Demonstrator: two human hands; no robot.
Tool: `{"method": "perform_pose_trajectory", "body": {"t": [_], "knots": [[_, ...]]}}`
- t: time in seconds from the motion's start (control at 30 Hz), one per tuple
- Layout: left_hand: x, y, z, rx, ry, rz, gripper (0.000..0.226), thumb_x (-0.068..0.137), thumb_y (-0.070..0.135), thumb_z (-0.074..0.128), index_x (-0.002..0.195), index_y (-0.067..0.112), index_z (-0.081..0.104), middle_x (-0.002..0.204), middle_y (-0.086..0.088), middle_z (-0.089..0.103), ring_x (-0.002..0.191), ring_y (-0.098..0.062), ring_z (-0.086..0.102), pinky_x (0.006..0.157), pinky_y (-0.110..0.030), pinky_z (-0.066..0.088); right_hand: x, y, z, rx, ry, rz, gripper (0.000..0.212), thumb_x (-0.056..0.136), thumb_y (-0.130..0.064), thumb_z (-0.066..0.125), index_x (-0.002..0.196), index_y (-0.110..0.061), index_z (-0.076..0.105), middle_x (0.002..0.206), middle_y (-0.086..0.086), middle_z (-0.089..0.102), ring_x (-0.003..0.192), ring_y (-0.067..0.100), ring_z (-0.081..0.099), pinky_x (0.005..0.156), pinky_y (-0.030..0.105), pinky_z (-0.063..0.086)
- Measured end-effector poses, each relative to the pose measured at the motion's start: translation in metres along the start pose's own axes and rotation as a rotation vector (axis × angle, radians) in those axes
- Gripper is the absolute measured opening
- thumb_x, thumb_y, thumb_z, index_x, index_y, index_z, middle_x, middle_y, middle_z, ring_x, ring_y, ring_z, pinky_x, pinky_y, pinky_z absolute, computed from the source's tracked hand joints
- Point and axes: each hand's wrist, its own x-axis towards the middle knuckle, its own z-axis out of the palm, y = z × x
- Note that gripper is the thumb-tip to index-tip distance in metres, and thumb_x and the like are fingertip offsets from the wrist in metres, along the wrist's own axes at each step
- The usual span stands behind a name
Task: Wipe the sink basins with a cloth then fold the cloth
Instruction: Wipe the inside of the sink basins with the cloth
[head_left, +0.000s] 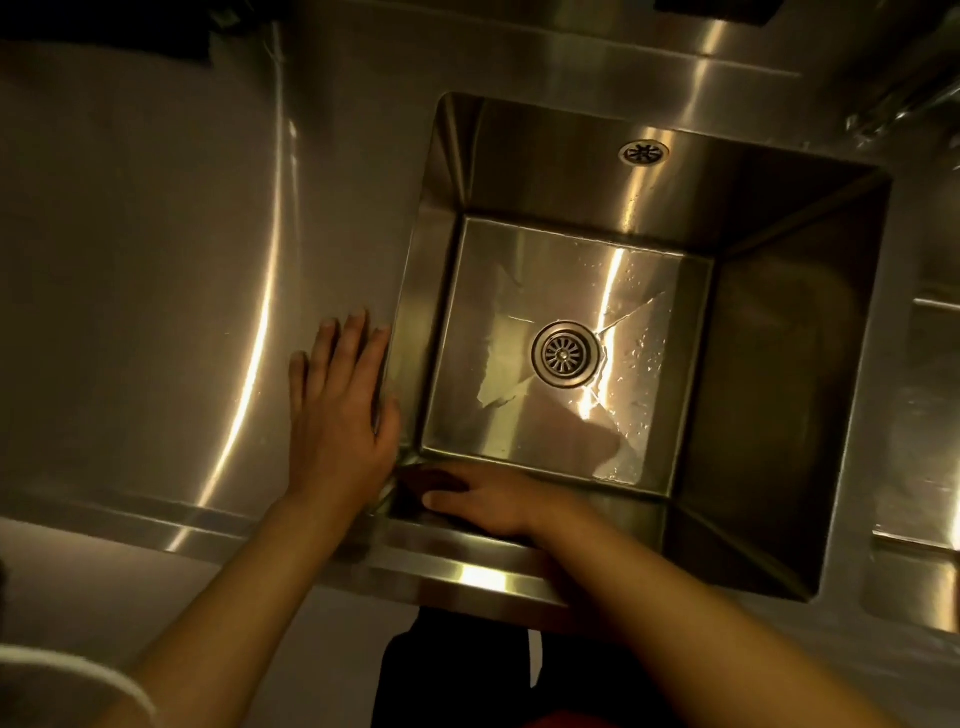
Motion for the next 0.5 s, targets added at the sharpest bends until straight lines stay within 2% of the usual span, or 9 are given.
{"method": "perform_pose_trajectory", "body": {"t": [0.07, 0.2, 0.27, 0.33, 0.4, 0.5], "knots": [[-0.029, 0.006, 0.005, 0.007, -0.029, 0.023, 0.071, 0.097, 0.03, 0.046, 0.164, 0.029, 0.025, 0.175, 0.007, 0.008, 0.162, -0.021, 0.002, 0.127, -0.058, 0.01, 0.019, 0.006, 0.003, -0.031, -0.023, 0.03, 0.042, 0.104, -0.042, 0.052, 0.145, -0.037, 0.052, 0.147, -0.005, 0.057, 0.129, 0.013, 0.052, 0.111, 0.034, 0.039], [-0.087, 0.023, 0.016, 0.044, -0.127, 0.146, 0.061, 0.097, 0.032, 0.047, 0.157, 0.025, 0.043, 0.174, 0.0, 0.017, 0.161, -0.03, 0.008, 0.126, -0.062, 0.01, 0.029, 0.04, -0.013, -0.063, -0.102, 0.175, 0.044, 0.104, -0.046, 0.047, 0.148, -0.037, 0.047, 0.148, -0.001, 0.055, 0.131, 0.021, 0.052, 0.114, 0.043, 0.038], [-0.102, 0.038, 0.023, 0.026, -0.187, 0.238, 0.053, 0.097, 0.031, 0.046, 0.149, 0.023, 0.055, 0.169, -0.003, 0.031, 0.159, -0.028, 0.02, 0.126, -0.059, 0.012, 0.01, 0.072, -0.028, -0.083, -0.103, 0.266, 0.043, 0.104, -0.046, 0.048, 0.146, -0.037, 0.049, 0.146, -0.001, 0.055, 0.13, 0.021, 0.052, 0.114, 0.044, 0.038], [-0.108, 0.055, 0.03, 0.007, -0.209, 0.284, 0.047, 0.096, 0.031, 0.047, 0.137, 0.02, 0.067, 0.156, -0.006, 0.051, 0.151, -0.026, 0.039, 0.124, -0.054, 0.021, -0.023, 0.109, -0.045, -0.123, -0.051, 0.361, 0.045, 0.103, -0.046, 0.049, 0.147, -0.037, 0.049, 0.15, -0.001, 0.049, 0.135, 0.024, 0.049, 0.116, 0.046, 0.037], [-0.106, 0.063, 0.035, 0.022, -0.208, 0.232, 0.044, 0.097, 0.035, 0.047, 0.128, 0.019, 0.073, 0.142, -0.006, 0.064, 0.138, -0.026, 0.054, 0.117, -0.055, 0.033, -0.06, 0.142, -0.059, -0.171, 0.001, 0.444, 0.047, 0.104, -0.041, 0.05, 0.151, -0.035, 0.045, 0.158, 0.001, 0.038, 0.142, 0.026, 0.041, 0.12, 0.047, 0.031], [-0.104, 0.064, 0.037, 0.045, -0.234, 0.149, 0.044, 0.098, 0.037, 0.045, 0.126, 0.019, 0.074, 0.133, -0.003, 0.069, 0.13, -0.025, 0.059, 0.11, -0.055, 0.039, -0.099, 0.161, -0.07, -0.165, 0.032, 0.497, 0.045, 0.105, -0.038, 0.052, 0.15, -0.035, 0.048, 0.158, 0.002, 0.041, 0.141, 0.023, 0.043, 0.12, 0.044, 0.033]]}}
